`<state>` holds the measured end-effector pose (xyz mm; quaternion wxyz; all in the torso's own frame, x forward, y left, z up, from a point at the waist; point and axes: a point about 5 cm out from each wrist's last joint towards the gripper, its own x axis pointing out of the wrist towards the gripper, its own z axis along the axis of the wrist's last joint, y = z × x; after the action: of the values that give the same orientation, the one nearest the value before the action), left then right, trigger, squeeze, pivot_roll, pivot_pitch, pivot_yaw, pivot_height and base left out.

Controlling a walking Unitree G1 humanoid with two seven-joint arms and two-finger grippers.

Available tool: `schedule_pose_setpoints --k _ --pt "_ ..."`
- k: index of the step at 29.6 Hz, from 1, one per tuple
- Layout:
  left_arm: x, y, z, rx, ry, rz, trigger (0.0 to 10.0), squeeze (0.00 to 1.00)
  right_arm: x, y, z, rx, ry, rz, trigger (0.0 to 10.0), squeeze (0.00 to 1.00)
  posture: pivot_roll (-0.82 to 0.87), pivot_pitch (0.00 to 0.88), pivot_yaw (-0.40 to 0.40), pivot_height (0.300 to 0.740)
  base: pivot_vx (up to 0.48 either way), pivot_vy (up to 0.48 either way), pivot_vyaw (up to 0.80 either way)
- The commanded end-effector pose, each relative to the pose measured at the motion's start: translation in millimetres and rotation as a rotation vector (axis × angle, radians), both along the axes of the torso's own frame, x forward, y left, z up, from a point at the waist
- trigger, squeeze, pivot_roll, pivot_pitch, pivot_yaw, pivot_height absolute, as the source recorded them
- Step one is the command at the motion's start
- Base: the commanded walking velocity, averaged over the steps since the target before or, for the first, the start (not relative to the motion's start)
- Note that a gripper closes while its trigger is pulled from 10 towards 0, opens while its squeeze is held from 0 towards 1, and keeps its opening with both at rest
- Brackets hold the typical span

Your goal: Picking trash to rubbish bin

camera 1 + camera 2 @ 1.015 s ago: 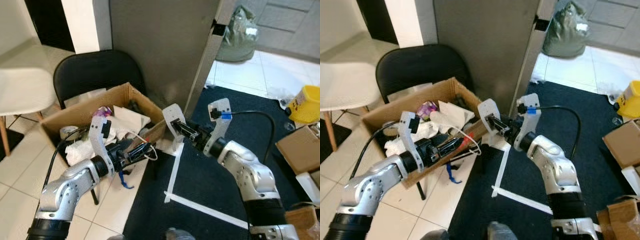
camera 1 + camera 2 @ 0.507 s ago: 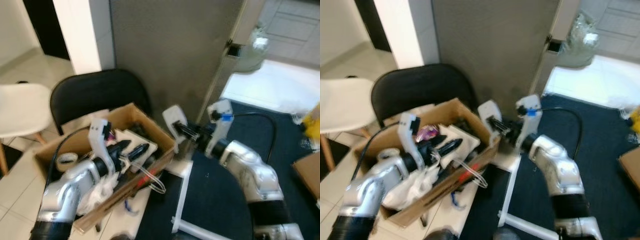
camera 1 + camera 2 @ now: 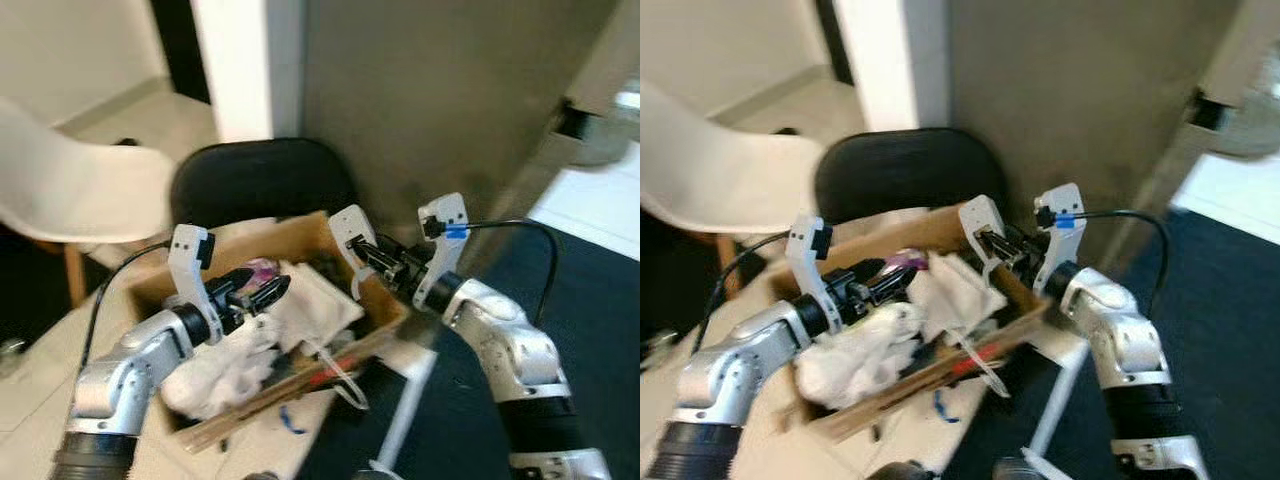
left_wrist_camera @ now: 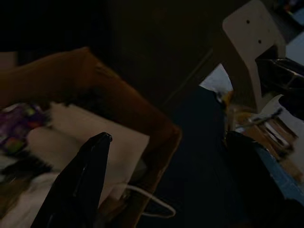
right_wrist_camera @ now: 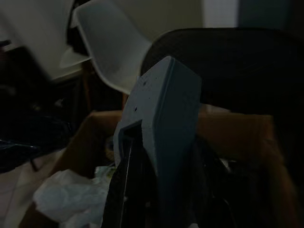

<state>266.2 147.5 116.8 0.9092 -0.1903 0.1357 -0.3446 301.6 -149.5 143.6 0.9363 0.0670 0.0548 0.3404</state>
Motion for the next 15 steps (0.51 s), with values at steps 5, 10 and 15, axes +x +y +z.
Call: schedule_pose_setpoints --k 5,10,15 --pt "6.2 4.7 6.5 0.013 -0.083 0.086 10.0 0.0 -1.1 2.2 1.4 -0.009 -0.016 0.014 10.0 0.0 -0.05 0.0 -0.029 0.74 0.0 0.0 0.79" --pt "9.4 5.3 12.0 0.008 -0.123 0.125 10.0 0.0 -1.2 2.6 1.3 -0.01 -0.018 0.013 10.0 0.0 -0.05 0.0 -0.03 0.74 0.0 0.0 0.79" --pt "10.3 6.3 15.5 0.023 -0.159 0.145 10.0 0.0 -0.7 2.9 1.4 0.001 -0.021 0.0 10.0 0.0 -0.05 0.0 -0.03 0.74 0.0 -0.051 0.63"
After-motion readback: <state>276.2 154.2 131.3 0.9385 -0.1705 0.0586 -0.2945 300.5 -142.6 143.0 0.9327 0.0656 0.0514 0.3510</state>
